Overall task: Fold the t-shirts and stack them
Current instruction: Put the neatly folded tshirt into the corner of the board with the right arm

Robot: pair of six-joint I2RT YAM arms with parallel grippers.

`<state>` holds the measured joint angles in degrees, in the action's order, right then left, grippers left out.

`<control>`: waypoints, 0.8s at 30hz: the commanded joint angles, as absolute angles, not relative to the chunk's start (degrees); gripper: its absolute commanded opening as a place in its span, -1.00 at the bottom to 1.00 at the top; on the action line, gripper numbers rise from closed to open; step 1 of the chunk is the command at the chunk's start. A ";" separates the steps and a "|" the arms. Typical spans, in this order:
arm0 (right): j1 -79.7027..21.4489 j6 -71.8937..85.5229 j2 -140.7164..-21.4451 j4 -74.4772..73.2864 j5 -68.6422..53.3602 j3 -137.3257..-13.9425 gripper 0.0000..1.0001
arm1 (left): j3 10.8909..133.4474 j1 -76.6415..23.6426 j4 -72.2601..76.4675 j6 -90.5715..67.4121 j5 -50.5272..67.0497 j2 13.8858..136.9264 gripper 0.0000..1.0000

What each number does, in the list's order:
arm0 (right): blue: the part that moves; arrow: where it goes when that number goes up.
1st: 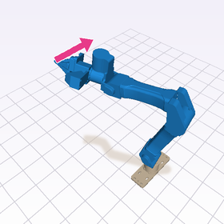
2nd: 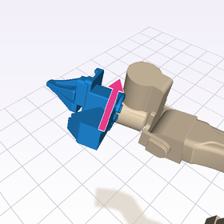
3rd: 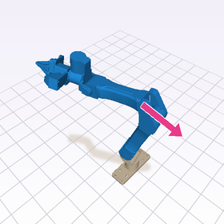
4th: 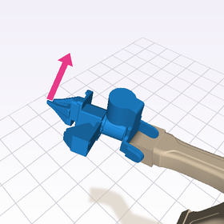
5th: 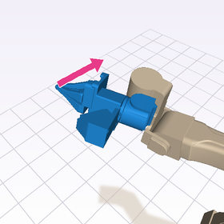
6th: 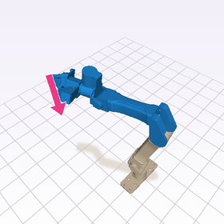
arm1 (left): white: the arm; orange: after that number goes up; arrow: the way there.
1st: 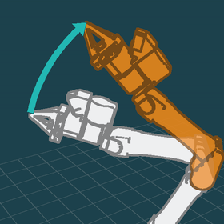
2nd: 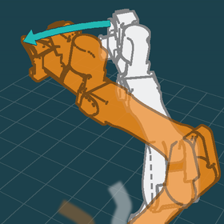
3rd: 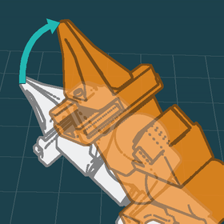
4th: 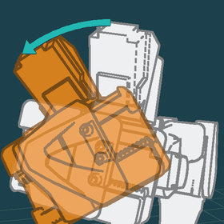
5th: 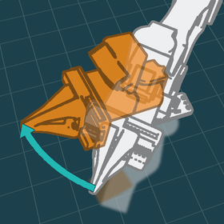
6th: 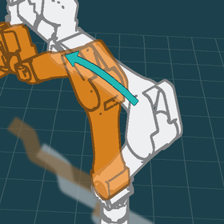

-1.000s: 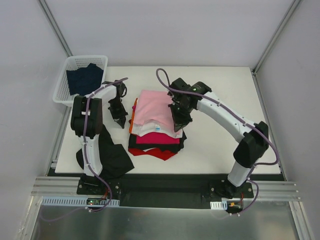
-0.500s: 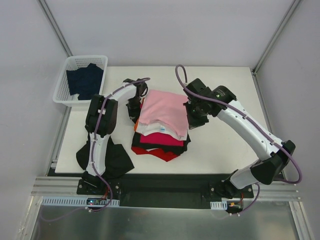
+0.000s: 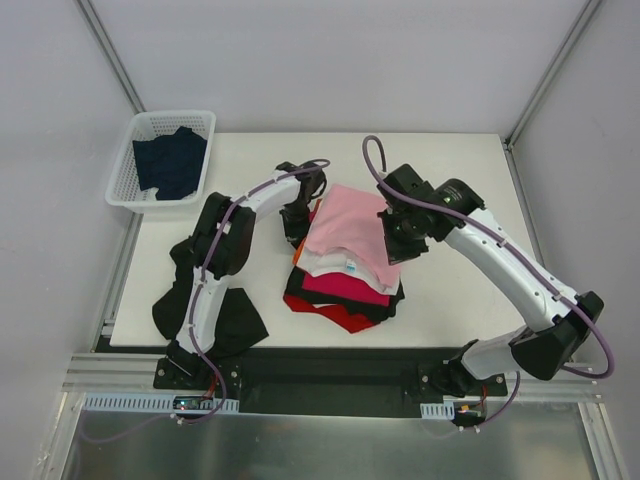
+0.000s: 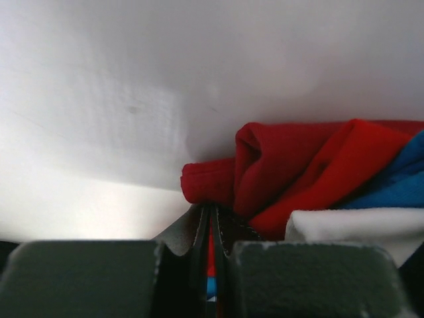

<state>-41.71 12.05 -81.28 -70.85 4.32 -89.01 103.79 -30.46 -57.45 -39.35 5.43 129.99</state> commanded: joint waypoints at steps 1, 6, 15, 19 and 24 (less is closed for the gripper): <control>-41.48 13.45 -78.40 -72.33 5.36 -88.24 -0.98 | 103.97 -38.67 -50.89 -45.88 16.61 132.27 -0.99; -41.57 14.85 -76.12 -72.33 4.75 -86.31 -0.98 | 103.80 -41.39 -50.89 -48.68 17.40 132.37 -0.99; -42.19 17.75 -68.92 -72.77 2.02 -79.11 -0.98 | 104.06 -44.99 -50.98 -55.27 17.84 132.01 -0.99; -43.24 20.12 -64.96 -72.77 1.85 -75.86 -0.98 | 104.41 -47.19 -50.89 -57.91 17.84 132.01 -0.99; -43.51 21.27 -59.69 -74.18 1.58 -71.99 -0.98 | 105.38 -50.36 -50.89 -61.78 17.84 132.01 -0.99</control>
